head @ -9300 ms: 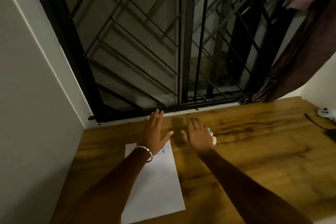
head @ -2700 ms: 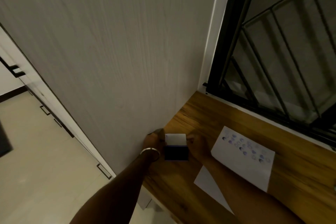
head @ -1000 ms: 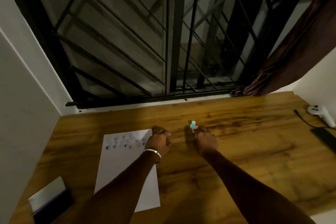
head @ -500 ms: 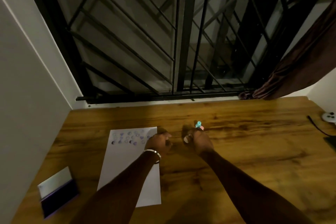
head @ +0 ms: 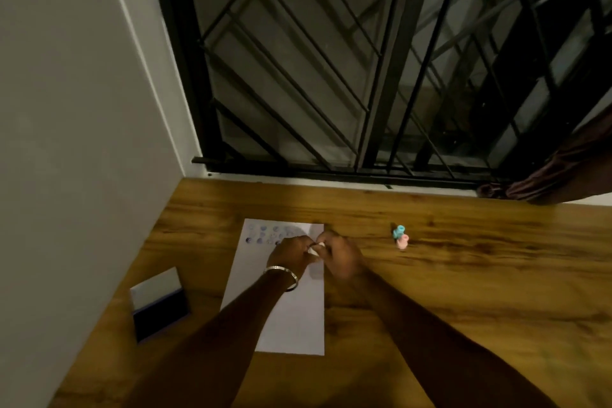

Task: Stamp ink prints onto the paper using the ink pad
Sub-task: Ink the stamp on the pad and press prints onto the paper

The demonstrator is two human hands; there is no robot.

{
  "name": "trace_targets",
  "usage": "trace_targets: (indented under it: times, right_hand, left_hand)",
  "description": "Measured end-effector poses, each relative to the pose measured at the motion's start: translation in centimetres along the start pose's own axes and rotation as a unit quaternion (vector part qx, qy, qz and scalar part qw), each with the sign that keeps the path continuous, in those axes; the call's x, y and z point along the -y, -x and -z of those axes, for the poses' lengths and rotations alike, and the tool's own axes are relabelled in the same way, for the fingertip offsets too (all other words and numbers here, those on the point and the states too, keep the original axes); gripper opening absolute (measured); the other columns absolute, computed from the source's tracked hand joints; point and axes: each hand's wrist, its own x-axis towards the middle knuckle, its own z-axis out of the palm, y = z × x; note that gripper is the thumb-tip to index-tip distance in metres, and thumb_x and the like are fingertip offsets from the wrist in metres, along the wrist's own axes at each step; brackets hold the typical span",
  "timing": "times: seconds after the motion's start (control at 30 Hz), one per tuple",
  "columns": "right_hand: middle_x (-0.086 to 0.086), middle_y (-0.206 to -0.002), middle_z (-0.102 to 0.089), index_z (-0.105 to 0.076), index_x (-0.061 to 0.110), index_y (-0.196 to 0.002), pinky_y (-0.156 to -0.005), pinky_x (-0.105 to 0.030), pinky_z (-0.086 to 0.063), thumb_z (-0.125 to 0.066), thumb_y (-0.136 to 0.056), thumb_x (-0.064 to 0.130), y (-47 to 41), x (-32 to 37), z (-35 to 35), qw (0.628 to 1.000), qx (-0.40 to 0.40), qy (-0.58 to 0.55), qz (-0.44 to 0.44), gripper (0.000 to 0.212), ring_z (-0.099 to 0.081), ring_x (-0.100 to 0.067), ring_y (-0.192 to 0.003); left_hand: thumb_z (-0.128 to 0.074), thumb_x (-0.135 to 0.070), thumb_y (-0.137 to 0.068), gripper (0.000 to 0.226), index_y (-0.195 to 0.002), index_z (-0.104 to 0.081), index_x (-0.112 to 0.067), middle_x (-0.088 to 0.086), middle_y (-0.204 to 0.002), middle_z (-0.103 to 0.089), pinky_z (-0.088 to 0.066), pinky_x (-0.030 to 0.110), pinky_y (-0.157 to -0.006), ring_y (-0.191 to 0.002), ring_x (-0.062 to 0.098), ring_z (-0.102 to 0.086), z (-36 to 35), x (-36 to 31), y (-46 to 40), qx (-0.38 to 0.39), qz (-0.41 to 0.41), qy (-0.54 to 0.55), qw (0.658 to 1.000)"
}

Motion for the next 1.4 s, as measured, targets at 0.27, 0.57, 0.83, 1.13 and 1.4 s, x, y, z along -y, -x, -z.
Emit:
trace_targets:
  times: [0.27, 0.57, 0.83, 1.13, 1.4]
  right_hand:
    - [-0.007, -0.104, -0.069, -0.062, 0.014, -0.102, -0.079, -0.029, -0.048, -0.05, -0.098, 0.025, -0.9, 6.4, -4.6, 0.995, 0.054, 0.005, 0.089, 0.017, -0.064, -0.022, -0.094]
    - [-0.007, -0.127, -0.061, -0.054, 0.021, -0.123, -0.097, -0.037, -0.047, -0.045, -0.1, 0.029, -1.4, 15.4, -10.6, 0.977, 0.122, 0.032, 0.171, 0.026, -0.057, -0.026, -0.116]
    - [-0.012, -0.112, -0.064, -0.059, 0.014, -0.114, -0.086, -0.042, -0.052, -0.045, -0.097, 0.029, 0.5, 20.7, -15.6, 0.937, 0.192, 0.137, 0.256, 0.027, -0.062, -0.031, -0.101]
    - [-0.013, -0.12, -0.063, -0.064, 0.006, -0.11, -0.08, -0.038, -0.052, -0.048, -0.096, 0.016, 1.4, 23.5, -18.2, 0.916, 0.225, 0.121, 0.309, 0.024, -0.06, -0.031, -0.102]
    - [-0.018, -0.122, -0.061, -0.063, 0.002, -0.111, -0.087, -0.041, -0.049, -0.043, -0.098, 0.012, 1.7, 24.1, -19.5, 0.907, 0.236, 0.177, 0.299, 0.026, -0.059, -0.033, -0.108]
  left_hand:
    - [-0.058, -0.028, -0.092, 0.027, -0.113, -0.066, -0.013, 0.01, -0.116, -0.069, -0.046, 0.035, -0.099, -0.109, 0.027, -0.062, 4.4, 6.1, 3.9, -0.037, 0.06, -0.02, 0.997]
    - [-0.058, -0.02, -0.091, 0.019, -0.105, -0.068, -0.013, 0.01, -0.109, -0.071, -0.043, 0.035, -0.102, -0.106, 0.028, -0.064, 11.3, 16.2, 12.3, -0.138, 0.237, 0.079, 0.959]
    - [-0.063, -0.033, -0.086, 0.027, -0.107, -0.059, -0.017, 0.012, -0.107, -0.068, -0.042, 0.027, -0.078, -0.099, 0.032, -0.063, 13.3, 21.5, 17.0, -0.275, 0.326, 0.17, 0.888]
    - [-0.055, -0.037, -0.09, 0.029, -0.114, -0.052, -0.02, 0.013, -0.105, -0.067, -0.046, 0.031, -0.074, -0.094, 0.035, -0.064, 12.6, 22.9, 17.9, -0.268, 0.332, 0.158, 0.89]
    - [-0.061, -0.028, -0.087, 0.03, -0.114, -0.056, -0.017, 0.009, -0.108, -0.069, -0.048, 0.031, -0.082, -0.1, 0.031, -0.065, 11.6, 23.4, 18.5, -0.287, 0.336, 0.166, 0.881]
